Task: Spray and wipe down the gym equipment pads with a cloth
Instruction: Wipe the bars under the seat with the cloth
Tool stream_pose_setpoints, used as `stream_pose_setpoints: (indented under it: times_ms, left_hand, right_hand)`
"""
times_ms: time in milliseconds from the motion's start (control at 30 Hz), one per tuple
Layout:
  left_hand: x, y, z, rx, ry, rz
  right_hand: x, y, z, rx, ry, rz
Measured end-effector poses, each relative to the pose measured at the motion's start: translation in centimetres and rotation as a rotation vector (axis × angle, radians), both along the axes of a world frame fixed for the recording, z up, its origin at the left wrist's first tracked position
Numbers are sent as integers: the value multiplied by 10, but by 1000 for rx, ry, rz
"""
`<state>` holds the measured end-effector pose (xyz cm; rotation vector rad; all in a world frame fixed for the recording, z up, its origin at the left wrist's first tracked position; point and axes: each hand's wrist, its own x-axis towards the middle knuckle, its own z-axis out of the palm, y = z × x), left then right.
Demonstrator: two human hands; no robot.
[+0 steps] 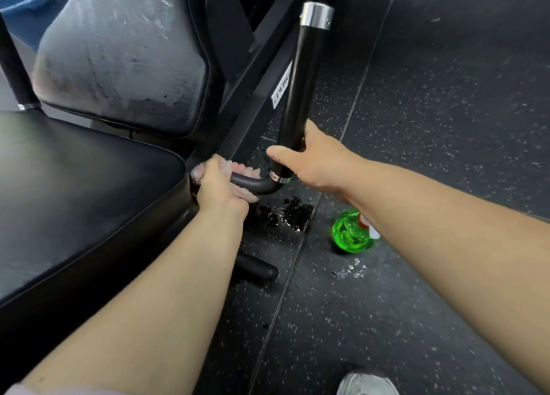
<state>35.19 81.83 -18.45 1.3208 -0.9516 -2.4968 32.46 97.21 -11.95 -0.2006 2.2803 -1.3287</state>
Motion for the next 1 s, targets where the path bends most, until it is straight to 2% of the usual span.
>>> stream_pose_setpoints:
  times_ms: [167, 300, 433, 533, 667, 800, 900, 967, 1000]
  left_hand:
    - [15, 40, 14, -45, -75, -114]
    - [18, 74, 28, 157, -37, -214]
    - [29, 71, 34, 224, 46, -221]
    - [47, 64, 34, 161, 72, -328]
    - [50, 22, 52, -22, 105, -300]
    - [67, 21, 54, -45, 36, -542]
    - [84, 45, 42, -114, 10, -608]
    - [91, 56, 33, -127, -24, -637]
    - [94, 59, 28, -122, -38, -662]
  right_hand:
    - [2, -3, -4, 1, -2, -14]
    - [0, -1, -3, 26, 7, -4]
    - [0, 1, 0, 46, 14, 8]
    - [1, 0, -1, 51, 25, 15]
    - [2, 2, 0, 7, 8, 22]
    - [11, 15, 1, 25, -36, -3]
    - [20, 42, -4, 171, 5, 17]
    - [32, 66, -9, 396, 65, 93]
    - [38, 76, -15, 504, 167, 98]
